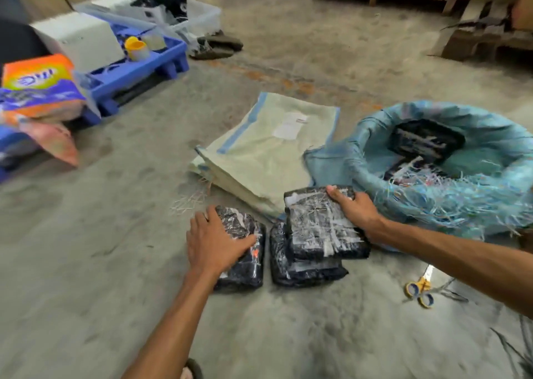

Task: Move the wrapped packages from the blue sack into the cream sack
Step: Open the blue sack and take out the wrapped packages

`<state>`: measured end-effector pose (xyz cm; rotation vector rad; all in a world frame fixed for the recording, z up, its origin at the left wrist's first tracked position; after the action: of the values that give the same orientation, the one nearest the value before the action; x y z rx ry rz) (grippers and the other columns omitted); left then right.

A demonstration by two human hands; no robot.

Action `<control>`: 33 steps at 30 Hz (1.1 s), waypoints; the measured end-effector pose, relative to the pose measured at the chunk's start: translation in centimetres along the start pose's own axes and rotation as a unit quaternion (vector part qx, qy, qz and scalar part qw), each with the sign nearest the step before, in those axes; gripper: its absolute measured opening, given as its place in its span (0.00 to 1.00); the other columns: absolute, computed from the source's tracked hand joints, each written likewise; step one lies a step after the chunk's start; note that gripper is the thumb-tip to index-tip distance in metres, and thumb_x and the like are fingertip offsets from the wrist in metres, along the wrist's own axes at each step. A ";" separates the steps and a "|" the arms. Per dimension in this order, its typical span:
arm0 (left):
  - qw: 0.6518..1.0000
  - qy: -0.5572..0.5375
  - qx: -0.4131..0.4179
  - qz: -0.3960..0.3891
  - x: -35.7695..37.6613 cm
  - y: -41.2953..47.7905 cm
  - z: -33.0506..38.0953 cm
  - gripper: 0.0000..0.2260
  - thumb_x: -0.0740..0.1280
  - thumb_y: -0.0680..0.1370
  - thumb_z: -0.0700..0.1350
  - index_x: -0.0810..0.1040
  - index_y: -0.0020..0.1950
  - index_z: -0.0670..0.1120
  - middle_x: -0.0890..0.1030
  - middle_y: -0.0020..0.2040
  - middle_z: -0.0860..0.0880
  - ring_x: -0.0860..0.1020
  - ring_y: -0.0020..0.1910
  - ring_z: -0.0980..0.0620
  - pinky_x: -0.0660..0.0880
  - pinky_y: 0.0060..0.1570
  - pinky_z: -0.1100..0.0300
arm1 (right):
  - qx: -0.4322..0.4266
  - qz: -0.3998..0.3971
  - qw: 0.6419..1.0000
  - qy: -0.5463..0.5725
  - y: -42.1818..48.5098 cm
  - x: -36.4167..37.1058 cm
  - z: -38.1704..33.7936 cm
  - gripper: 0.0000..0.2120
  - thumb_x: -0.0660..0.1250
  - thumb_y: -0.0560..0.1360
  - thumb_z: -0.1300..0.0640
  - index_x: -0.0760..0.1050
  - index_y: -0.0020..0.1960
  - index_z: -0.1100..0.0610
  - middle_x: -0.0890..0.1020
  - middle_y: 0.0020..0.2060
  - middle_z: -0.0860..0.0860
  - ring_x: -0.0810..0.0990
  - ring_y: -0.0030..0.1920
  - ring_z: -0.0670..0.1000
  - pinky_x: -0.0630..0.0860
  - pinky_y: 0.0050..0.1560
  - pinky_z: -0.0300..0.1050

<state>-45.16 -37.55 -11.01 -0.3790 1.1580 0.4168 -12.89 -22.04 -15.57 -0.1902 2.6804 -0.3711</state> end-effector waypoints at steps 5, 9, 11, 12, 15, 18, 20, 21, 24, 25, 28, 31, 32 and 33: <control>0.999 -0.001 0.030 0.028 1.6 -6.1 -5.8 0.48 0.66 0.60 0.75 0.64 0.72 0.47 0.72 0.60 0.49 0.72 0.59 0.47 0.74 0.58 0.52 | 0.049 -0.011 0.999 0.001 -0.5 2.2 4.9 0.31 0.70 0.67 0.29 0.83 0.52 0.55 0.87 0.48 0.51 0.84 0.48 0.51 0.80 0.52 0.48; 0.999 0.006 0.045 0.005 4.9 -11.3 -10.0 0.47 0.71 0.58 0.71 0.66 0.69 0.48 0.72 0.55 0.51 0.73 0.54 0.49 0.75 0.53 0.54 | 0.070 -0.031 0.997 0.006 -0.1 3.0 5.2 0.30 0.69 0.71 0.32 0.82 0.55 0.58 0.86 0.48 0.54 0.85 0.47 0.54 0.81 0.49 0.46; 0.999 0.009 0.032 -0.014 6.5 -13.0 -10.9 0.46 0.71 0.57 0.71 0.67 0.69 0.48 0.71 0.54 0.52 0.72 0.53 0.49 0.75 0.53 0.54 | 0.065 -0.041 0.997 0.002 0.1 4.0 4.8 0.36 0.69 0.65 0.25 0.82 0.54 0.57 0.87 0.47 0.54 0.86 0.48 0.56 0.82 0.53 0.55; 0.999 0.015 0.022 -0.022 7.3 -13.6 -11.2 0.47 0.71 0.57 0.72 0.67 0.69 0.48 0.70 0.53 0.52 0.72 0.53 0.49 0.74 0.53 0.54 | 0.064 -0.046 0.997 -0.004 0.0 4.5 4.6 0.39 0.68 0.63 0.23 0.82 0.54 0.56 0.87 0.47 0.54 0.86 0.48 0.57 0.82 0.54 0.58; 0.999 0.037 -0.006 -0.025 8.7 -13.7 -10.9 0.48 0.68 0.57 0.73 0.68 0.69 0.46 0.71 0.54 0.50 0.71 0.53 0.49 0.73 0.54 0.54 | 0.022 -0.037 0.998 -0.049 -0.4 5.6 3.4 0.36 0.66 0.65 0.23 0.81 0.54 0.54 0.87 0.46 0.50 0.85 0.48 0.53 0.81 0.55 0.52; 0.998 0.031 -0.046 -0.019 9.2 -12.8 -10.3 0.50 0.67 0.58 0.75 0.67 0.70 0.45 0.71 0.56 0.49 0.72 0.55 0.48 0.73 0.55 0.53 | -0.015 -0.020 0.983 -0.183 -0.7 5.7 2.1 0.44 0.57 0.67 0.20 0.77 0.58 0.59 0.84 0.49 0.54 0.82 0.50 0.57 0.78 0.54 0.52; 0.998 0.031 -0.049 0.001 8.7 -12.4 -9.6 0.49 0.64 0.61 0.77 0.66 0.70 0.45 0.72 0.58 0.48 0.72 0.58 0.47 0.72 0.58 0.51 | -0.014 -0.034 0.961 -0.274 -0.5 5.8 2.0 0.53 0.49 0.65 0.16 0.75 0.58 0.63 0.82 0.50 0.59 0.81 0.50 0.60 0.78 0.54 0.55; 0.998 0.030 -0.043 0.022 8.1 -12.4 -9.3 0.47 0.63 0.63 0.76 0.66 0.70 0.44 0.72 0.58 0.48 0.72 0.58 0.46 0.71 0.58 0.51 | -0.014 -0.055 0.948 -0.314 -0.2 6.0 2.2 0.54 0.46 0.65 0.15 0.76 0.54 0.64 0.82 0.49 0.61 0.81 0.49 0.60 0.79 0.53 0.55; 0.993 -0.005 -0.019 0.116 5.0 -12.1 -8.0 0.37 0.61 0.69 0.69 0.68 0.66 0.42 0.72 0.58 0.44 0.72 0.57 0.43 0.69 0.56 0.47 | -0.017 -0.107 0.904 -0.414 0.1 5.7 1.4 0.46 0.46 0.69 0.19 0.75 0.45 0.62 0.80 0.46 0.61 0.80 0.45 0.59 0.77 0.49 0.52; 0.990 -0.014 -0.011 0.138 4.0 -11.3 -7.2 0.34 0.61 0.71 0.67 0.68 0.64 0.41 0.72 0.57 0.44 0.72 0.56 0.42 0.70 0.55 0.47 | -0.035 -0.110 0.893 -0.434 0.3 5.3 0.5 0.42 0.48 0.72 0.22 0.74 0.48 0.62 0.80 0.46 0.60 0.80 0.46 0.60 0.76 0.47 0.51; 0.982 -0.058 0.032 0.176 1.3 -7.2 -2.9 0.28 0.62 0.73 0.62 0.69 0.62 0.42 0.71 0.56 0.44 0.71 0.54 0.43 0.69 0.53 0.48 | -0.126 -0.077 0.870 -0.471 1.1 3.3 -4.7 0.31 0.51 0.79 0.31 0.73 0.57 0.58 0.80 0.48 0.57 0.80 0.50 0.59 0.76 0.48 0.52; 0.964 -0.123 0.114 0.206 -1.7 -2.6 5.3 0.23 0.65 0.73 0.57 0.71 0.60 0.43 0.72 0.56 0.45 0.71 0.53 0.47 0.69 0.53 0.52 | -0.199 -0.011 0.851 -0.487 3.0 -1.9 -10.7 0.19 0.56 0.81 0.39 0.76 0.55 0.52 0.83 0.44 0.55 0.82 0.46 0.59 0.78 0.44 0.51; 0.955 -0.149 0.147 0.211 -2.7 -1.6 8.4 0.21 0.67 0.73 0.55 0.72 0.59 0.43 0.72 0.55 0.46 0.71 0.53 0.47 0.69 0.53 0.53 | -0.207 0.014 0.849 -0.487 3.7 -4.3 -12.3 0.16 0.58 0.80 0.43 0.78 0.53 0.52 0.84 0.43 0.55 0.82 0.44 0.60 0.78 0.41 0.50; 0.945 -0.173 0.184 0.210 -3.3 -0.5 12.4 0.18 0.68 0.73 0.53 0.73 0.58 0.44 0.72 0.54 0.47 0.72 0.53 0.48 0.70 0.53 0.53 | -0.207 0.045 0.849 -0.484 4.4 -7.9 -13.6 0.14 0.59 0.80 0.47 0.79 0.52 0.53 0.84 0.44 0.56 0.81 0.43 0.60 0.78 0.40 0.49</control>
<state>-36.14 -32.24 -3.53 0.2692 0.9394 0.5965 -11.93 -13.21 -1.82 -0.2808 1.7047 0.2939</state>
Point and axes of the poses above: each hand's wrist, its own y-axis towards the middle knuckle, its own x-axis out of the palm, z = x × y, the point moved 10 cm from there along y, towards the middle knuckle
